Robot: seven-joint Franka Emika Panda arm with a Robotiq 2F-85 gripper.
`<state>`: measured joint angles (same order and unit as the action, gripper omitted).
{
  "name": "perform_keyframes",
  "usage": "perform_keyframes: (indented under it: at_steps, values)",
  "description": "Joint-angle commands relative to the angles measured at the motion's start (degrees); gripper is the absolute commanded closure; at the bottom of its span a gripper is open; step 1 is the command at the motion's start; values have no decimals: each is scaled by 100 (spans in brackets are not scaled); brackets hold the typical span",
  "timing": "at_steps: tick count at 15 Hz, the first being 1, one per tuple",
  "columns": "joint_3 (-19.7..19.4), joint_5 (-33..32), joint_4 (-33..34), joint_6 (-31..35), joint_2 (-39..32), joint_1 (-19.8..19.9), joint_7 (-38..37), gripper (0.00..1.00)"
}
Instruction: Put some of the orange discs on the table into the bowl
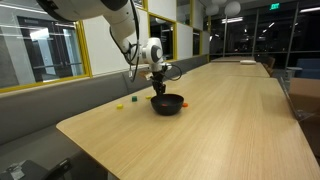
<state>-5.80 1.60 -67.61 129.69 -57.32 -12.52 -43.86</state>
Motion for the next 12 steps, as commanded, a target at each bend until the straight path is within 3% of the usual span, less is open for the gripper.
perform_keyframes:
  at_steps: [1,7,12]
  values:
    - [-114,-128,-460,14,614,-22,-57,81]
    - [-258,-409,-1368,-317,1617,-76,-74,82]
    - [-372,-1008,-2083,-1071,2236,-63,-100,82]
